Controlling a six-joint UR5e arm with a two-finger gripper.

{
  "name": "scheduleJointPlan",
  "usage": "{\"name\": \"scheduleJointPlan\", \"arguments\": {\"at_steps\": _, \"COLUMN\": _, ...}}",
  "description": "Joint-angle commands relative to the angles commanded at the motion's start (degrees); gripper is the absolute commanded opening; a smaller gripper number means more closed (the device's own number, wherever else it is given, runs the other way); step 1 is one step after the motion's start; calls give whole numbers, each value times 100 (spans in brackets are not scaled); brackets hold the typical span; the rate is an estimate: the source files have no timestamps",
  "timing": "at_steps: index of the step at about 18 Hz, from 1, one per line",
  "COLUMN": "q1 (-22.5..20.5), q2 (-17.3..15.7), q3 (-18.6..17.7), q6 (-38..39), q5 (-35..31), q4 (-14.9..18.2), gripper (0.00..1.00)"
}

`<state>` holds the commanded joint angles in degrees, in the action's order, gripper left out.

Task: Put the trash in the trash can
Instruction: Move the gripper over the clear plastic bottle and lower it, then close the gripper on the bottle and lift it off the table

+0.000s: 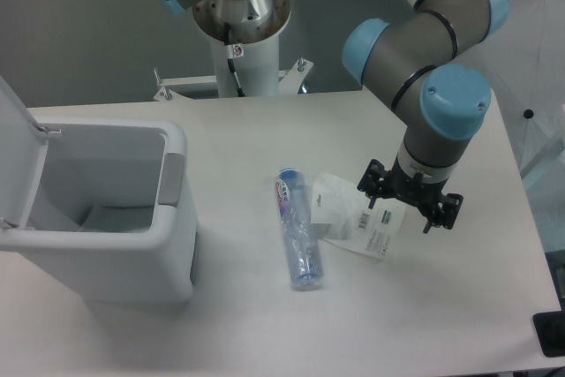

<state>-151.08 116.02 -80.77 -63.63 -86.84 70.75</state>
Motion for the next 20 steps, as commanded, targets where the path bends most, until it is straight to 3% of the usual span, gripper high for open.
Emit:
{"name": "scheduleJointPlan", "arguments": {"at_steps": 6, "q1": 113, "q2": 0, "q3": -140, "q6": 44, "q5": 18, "q4": -44, "gripper": 100}}
{"name": "scheduleJointPlan", "arguments": {"at_steps": 8, "q1": 141, "q2": -26, "q3": -508, "q6": 53, "q5": 70, "q4": -402, "gripper": 100}}
{"name": "scheduleJointPlan", "arguments": {"at_steps": 10, "q1": 298, "q2": -219, "q3": -1123, "q6": 323, "q5": 70, "q4": -1105, "gripper": 100}}
{"name": "scheduleJointPlan", "arguments": {"at_steps": 11, "q1": 395, "q2": -272, "q3": -1273, "q6": 482, "q5": 79, "q4": -1229, "gripper": 100}}
{"name": "scheduleJointPlan", "arguments": {"at_steps": 16, "q1": 939, "q2": -281, "q3": -1423, "q6": 1114, "q5": 298, "q4": -1160, "gripper": 100}}
{"name": "scheduleJointPlan", "arguments": {"at_steps": 20, "q1": 1072, "q2": -255, "q3": -1660, "q6": 1344, "q5": 316, "q4": -1151, "gripper": 100}}
